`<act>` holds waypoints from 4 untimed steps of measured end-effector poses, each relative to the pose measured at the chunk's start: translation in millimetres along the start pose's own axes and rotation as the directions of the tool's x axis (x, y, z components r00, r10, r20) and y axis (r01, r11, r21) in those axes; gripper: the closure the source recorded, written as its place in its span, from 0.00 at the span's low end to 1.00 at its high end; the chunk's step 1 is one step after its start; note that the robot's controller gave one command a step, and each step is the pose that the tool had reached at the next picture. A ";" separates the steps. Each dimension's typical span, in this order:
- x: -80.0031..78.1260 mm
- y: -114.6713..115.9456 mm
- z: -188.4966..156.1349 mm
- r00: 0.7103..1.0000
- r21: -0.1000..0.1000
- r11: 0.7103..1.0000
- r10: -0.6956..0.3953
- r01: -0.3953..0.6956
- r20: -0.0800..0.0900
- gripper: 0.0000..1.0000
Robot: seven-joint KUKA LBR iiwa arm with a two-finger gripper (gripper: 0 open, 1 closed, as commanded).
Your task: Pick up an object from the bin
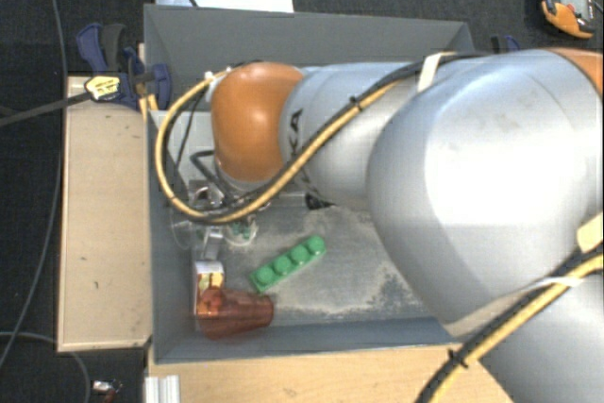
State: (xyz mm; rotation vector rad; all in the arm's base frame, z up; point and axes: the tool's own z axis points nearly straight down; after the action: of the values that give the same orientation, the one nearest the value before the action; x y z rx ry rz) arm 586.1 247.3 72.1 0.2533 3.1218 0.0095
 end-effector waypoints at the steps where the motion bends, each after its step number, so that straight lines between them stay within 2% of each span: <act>1: 6.8 -15.3 -50.9 0.997 0.004 0.997 0.075 -0.075 -0.005 0.00; 2: -9.4 -14.3 -28.5 0.999 0.000 0.999 0.041 -0.041 0.000 0.00; 3: -1.5 4.7 1.7 0.937 0.000 0.937 0.349 -0.349 0.000 0.00; 4: -6.5 -31.9 1.1 0.984 -0.001 0.984 0.178 -0.178 0.001 1.00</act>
Offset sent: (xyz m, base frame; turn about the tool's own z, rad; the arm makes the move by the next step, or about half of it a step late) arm 0.0057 -0.0157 0.0279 0.0394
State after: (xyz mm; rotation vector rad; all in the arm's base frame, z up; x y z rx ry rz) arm 587.4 214.8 70.8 0.5307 3.0864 0.0128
